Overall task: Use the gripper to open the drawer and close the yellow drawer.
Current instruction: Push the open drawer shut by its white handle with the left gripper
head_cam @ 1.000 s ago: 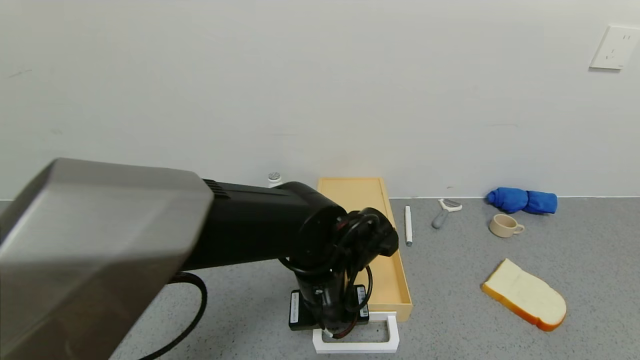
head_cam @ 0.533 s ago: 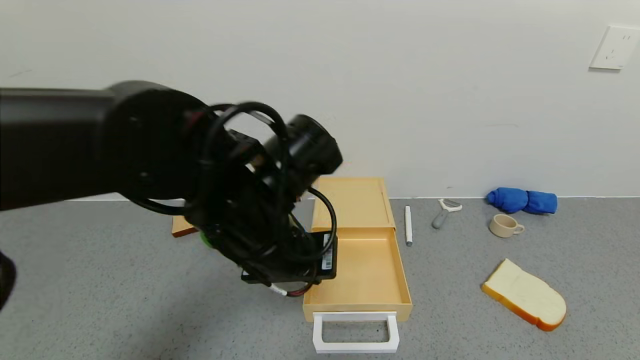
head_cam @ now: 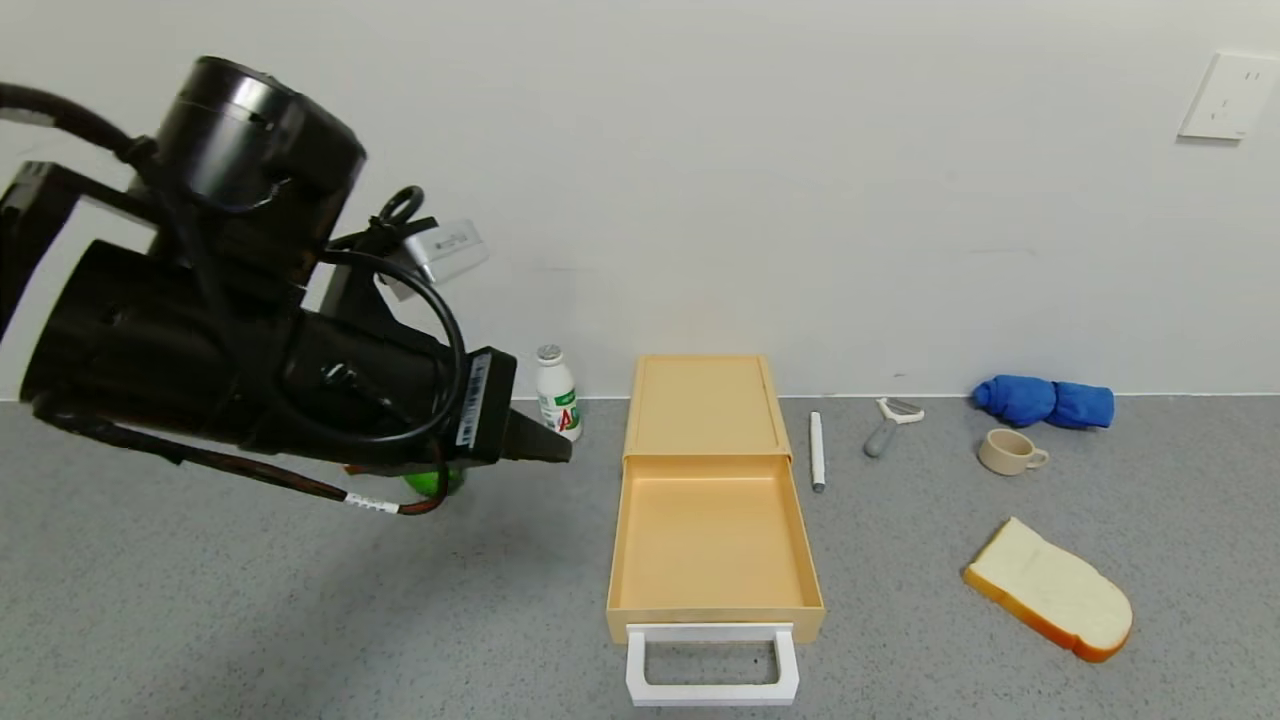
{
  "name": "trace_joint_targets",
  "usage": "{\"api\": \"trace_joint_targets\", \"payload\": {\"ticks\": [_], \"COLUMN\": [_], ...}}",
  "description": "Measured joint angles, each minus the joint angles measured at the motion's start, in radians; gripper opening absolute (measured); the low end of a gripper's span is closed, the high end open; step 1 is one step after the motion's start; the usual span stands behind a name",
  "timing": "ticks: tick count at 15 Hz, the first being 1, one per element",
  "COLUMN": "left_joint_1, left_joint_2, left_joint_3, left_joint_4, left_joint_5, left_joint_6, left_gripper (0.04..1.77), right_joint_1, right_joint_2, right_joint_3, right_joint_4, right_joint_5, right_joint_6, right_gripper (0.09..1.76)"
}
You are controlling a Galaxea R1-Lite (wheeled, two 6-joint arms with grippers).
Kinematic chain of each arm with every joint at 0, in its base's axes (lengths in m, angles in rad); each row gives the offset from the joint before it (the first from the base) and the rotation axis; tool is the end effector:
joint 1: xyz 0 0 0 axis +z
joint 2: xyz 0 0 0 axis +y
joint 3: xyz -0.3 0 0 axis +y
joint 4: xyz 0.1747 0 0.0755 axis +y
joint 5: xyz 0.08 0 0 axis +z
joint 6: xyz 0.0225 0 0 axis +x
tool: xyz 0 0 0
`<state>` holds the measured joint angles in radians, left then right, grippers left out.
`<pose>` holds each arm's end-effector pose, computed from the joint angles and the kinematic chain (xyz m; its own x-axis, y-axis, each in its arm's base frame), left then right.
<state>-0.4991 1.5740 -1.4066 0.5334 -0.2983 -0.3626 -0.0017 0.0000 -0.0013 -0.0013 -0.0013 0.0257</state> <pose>0.2281 -0.1319 0.2799 0.5008 -0.6077 -0.6164 0.4113 0.7936 -0.4483 -0.0229 0.0000 0.0760 1.0000 -0.0030 0.0026 0.0029 0.9997 0.0257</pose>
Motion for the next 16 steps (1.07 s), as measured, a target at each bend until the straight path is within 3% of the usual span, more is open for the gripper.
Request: {"api": "trace_joint_targets", "payload": {"ticks": [5, 16], "left_joint_1": [0.049, 0.052], "left_joint_2": [-0.117, -0.150], "left_joint_3": [0.245, 0.290], "left_joint_4": [-0.296, -0.309], "left_joint_5": [-0.036, -0.042], "left_joint_6": [0.021, 0.017], "left_gripper": [0.11, 0.11], "right_joint_1": [0.000, 0.000], "right_joint_2": [0.000, 0.000], "right_joint_3": [0.000, 0.000], "right_joint_4": [0.000, 0.000], "right_joint_5": [-0.001, 0.000], "right_joint_6": [0.000, 0.000], "right_gripper": [1.70, 1.70]}}
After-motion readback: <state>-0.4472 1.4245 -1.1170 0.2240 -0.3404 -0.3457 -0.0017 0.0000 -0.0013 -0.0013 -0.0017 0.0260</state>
